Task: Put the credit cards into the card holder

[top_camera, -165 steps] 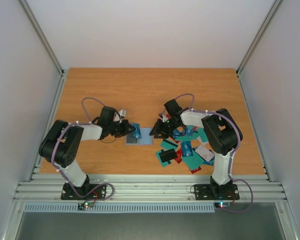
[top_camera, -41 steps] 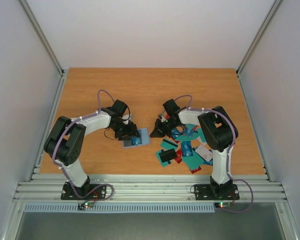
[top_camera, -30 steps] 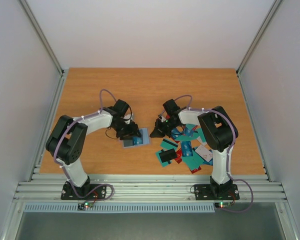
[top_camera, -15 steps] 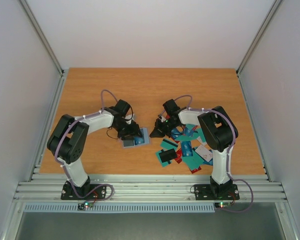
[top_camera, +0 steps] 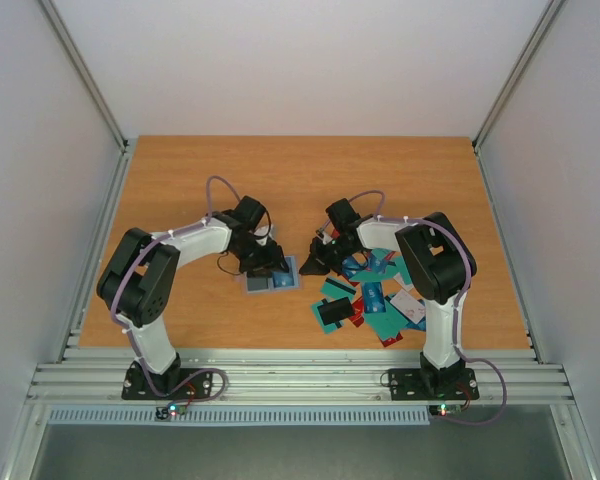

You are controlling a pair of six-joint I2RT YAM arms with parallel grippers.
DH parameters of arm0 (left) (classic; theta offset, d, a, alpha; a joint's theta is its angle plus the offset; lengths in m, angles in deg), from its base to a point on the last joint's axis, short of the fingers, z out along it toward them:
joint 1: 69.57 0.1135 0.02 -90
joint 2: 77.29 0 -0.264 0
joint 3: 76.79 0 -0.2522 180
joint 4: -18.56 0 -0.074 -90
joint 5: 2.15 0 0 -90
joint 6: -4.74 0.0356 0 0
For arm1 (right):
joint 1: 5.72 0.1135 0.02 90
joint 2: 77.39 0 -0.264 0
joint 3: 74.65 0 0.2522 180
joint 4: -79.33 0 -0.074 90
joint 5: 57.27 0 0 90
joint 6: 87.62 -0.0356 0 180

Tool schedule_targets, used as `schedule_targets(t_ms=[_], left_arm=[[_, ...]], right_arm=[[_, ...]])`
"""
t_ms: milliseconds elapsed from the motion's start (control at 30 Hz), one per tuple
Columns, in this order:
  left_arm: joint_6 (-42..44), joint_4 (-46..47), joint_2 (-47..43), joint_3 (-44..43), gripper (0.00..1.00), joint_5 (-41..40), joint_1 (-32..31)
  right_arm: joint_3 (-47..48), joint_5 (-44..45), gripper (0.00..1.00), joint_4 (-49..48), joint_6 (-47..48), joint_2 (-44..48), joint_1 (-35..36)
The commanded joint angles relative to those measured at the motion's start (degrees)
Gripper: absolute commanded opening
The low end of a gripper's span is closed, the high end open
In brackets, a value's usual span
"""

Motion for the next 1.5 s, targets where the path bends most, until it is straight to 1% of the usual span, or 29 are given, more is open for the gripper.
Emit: schedule_targets(t_ms=[0, 200, 333, 433, 533, 633, 700, 800, 967, 1033, 1200, 1333, 1467], left_arm=[[-0.5, 0.7, 0.7, -2.3, 0.54, 1.4, -1.0], [-0.4, -1.4, -0.4, -2.1, 0.55, 0.8, -1.0], [0.7, -4.5, -2.2, -2.2, 0.55, -0.7, -1.0], [2.2, -7.0, -4.1, -2.5, 0.56, -2.4, -1.0], [3.7, -8.8, -5.9, -2.8, 0.54, -4.4, -1.0], [4.7, -10.0, -7.9, -2.7, 0.48, -7.1, -0.9], [5.9, -10.6, -8.5, -2.9, 0.40, -8.7, -0.7], [7.1, -10.5, -8.3, -2.9, 0.32, -9.4, -0.4], [8.0, -8.5, -6.7, -1.9, 0.18, -9.3, 0.0], [8.1, -7.5, -5.7, -1.6, 0.13, -8.8, 0.1], [8.5, -5.8, -3.3, -1.4, 0.07, -7.4, 0.3], [9.2, -5.1, -1.6, -1.4, 0.04, -6.6, 0.3], [9.5, -4.3, -0.3, -1.1, 0.03, -6.0, 0.3]], right_arm=[[-3.4, 11.7, 0.01, 3.0, -0.5, -5.0, 0.6], [-3.5, 12.0, 0.01, 3.9, -0.1, -4.5, 0.6], [-3.4, 12.8, 0.01, 5.2, 0.8, -3.1, 0.6], [-3.1, 13.7, 0.04, 6.5, 1.7, -1.1, 0.5], [-2.1, 14.6, 0.09, 8.6, 3.3, 0.9, 0.3], [-1.1, 15.8, 0.15, 10.7, 4.7, 2.8, -0.1], [-0.7, 16.5, 0.18, 11.9, 5.6, 4.4, -0.6], [-0.5, 16.3, 0.22, 12.5, 7.1, 7.0, -0.9], [-1.3, 8.9, 0.32, 7.6, 8.5, 9.5, -0.9], [-1.8, 5.6, 0.33, 5.0, 8.2, 9.6, -0.8], [-1.3, 0.2, 0.36, 1.1, 7.4, 7.8, -0.5], [0.0, -1.3, 0.38, -0.1, 7.3, 6.2, 0.5], [1.3, -1.7, 0.37, -0.6, 6.9, 4.3, 1.6]])
